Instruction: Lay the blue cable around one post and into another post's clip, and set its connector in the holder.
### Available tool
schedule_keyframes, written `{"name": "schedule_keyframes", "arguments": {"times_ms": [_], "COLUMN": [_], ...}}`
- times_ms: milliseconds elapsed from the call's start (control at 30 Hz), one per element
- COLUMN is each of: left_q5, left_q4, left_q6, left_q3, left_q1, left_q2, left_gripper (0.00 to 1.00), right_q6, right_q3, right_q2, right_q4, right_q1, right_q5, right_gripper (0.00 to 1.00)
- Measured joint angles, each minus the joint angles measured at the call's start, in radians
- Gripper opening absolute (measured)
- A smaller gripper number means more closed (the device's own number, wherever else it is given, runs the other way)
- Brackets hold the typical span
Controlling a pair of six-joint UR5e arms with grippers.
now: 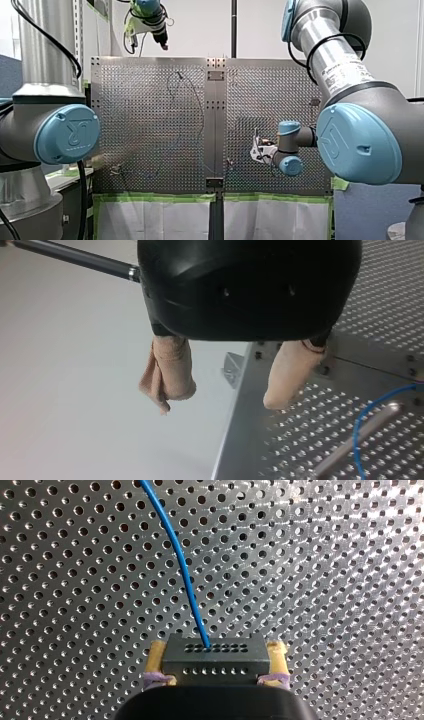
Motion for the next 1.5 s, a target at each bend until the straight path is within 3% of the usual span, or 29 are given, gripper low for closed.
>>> {"name": "schedule_keyframes", "arguments": {"times_ms": [800,1233,1500], "left_q5": [-0.001,-0.011,-0.011], "left_q4": [-0.187,-0.197,-0.197], "left_q6": [0.192,0.307,0.329], "left_q3": [-0.001,-0.001,-0.001], "left_q1": [0.000,0.000,-0.001], "left_q2": [-0.013,-0.014,-0.014], "left_gripper": [1.00,1.00,1.00], "right_q6": [0.003,0.000,-0.002], "right_q3": [-0.001,-0.003,-0.004], "right_q2": [0.000,0.000,0.001], "right_q4": [-0.003,0.003,0.006], "right_q1": [0.000,0.000,0.000], "right_q5": [0.000,0.000,0.000], "right_gripper": [0.00,0.00,0.00]}}
